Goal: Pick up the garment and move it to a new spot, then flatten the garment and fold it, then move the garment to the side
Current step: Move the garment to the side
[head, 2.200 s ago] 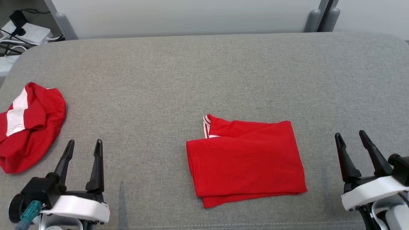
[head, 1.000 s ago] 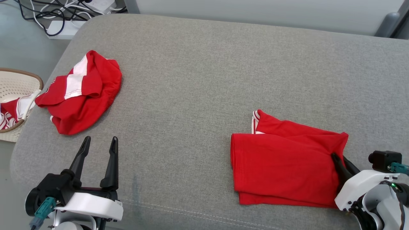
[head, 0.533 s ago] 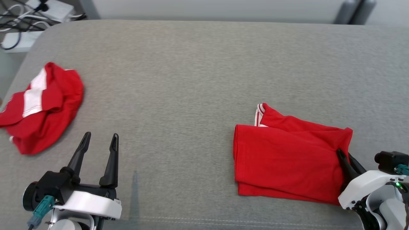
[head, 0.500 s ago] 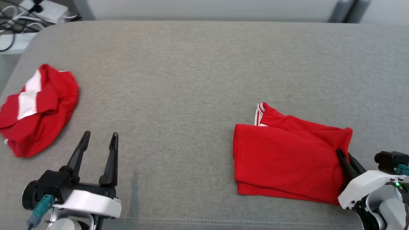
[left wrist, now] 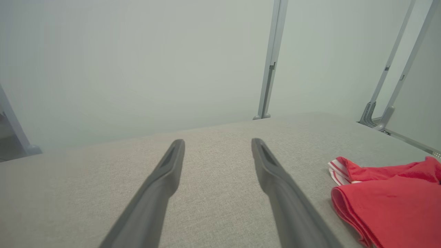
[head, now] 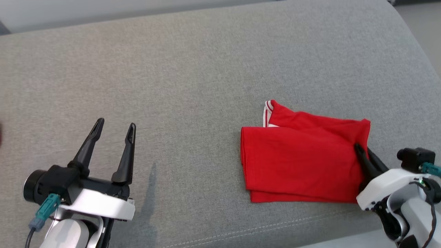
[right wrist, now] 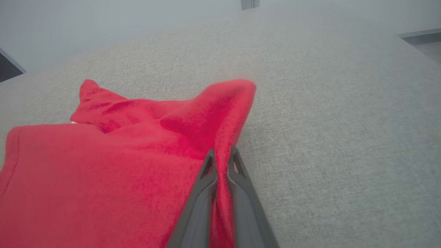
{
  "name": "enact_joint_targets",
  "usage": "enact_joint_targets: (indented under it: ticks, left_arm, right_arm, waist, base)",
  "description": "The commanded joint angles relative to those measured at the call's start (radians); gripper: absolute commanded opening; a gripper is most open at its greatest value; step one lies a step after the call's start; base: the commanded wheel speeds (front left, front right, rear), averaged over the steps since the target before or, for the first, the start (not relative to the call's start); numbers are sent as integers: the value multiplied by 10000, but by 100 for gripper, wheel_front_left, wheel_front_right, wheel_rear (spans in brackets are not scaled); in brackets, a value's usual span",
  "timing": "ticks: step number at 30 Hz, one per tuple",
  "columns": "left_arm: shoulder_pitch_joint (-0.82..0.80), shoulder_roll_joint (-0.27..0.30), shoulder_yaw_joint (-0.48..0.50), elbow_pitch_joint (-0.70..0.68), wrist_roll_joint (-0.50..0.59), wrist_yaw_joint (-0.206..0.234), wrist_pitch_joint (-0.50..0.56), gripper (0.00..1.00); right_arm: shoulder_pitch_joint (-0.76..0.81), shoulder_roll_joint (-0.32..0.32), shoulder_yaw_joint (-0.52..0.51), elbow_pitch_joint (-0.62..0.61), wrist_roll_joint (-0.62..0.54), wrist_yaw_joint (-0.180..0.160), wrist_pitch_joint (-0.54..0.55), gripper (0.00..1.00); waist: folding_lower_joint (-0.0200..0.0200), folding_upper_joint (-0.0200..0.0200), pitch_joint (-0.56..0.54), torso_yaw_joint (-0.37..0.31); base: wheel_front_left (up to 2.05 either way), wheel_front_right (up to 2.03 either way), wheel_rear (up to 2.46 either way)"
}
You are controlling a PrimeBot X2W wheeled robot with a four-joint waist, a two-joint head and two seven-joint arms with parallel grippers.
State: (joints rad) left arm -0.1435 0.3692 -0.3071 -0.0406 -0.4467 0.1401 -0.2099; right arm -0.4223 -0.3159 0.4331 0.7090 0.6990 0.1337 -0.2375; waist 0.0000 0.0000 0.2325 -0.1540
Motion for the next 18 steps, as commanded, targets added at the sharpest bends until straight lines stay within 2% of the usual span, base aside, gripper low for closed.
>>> enact_joint_targets:
  ticks: [1,10,13,18]
  left_arm:
    - [-525,277,361,-308,132,-69,22,100]
    - [-1398,345,5,-569,367,-301,238,100]
    - [-1918,334,-248,-774,563,-430,332,100]
    - [-2379,361,-427,-912,710,-557,419,100]
  right_arm:
    - [-237,-199,145,-241,89,-30,-165,0]
    - [-2910,-995,179,159,-440,-30,-211,0]
    - [-4203,-1676,75,1100,-896,-30,-213,0]
    - [-5104,-2415,-210,2079,-1545,-30,-229,0]
  waist:
    - [0,0,291,-215]
    - [0,0,1390,-172]
    - [0,0,2031,33]
    - [0,0,2623,235]
  base:
    - [0,0,0]
    - [0,0,0]
    - [0,0,0]
    - [0,0,0]
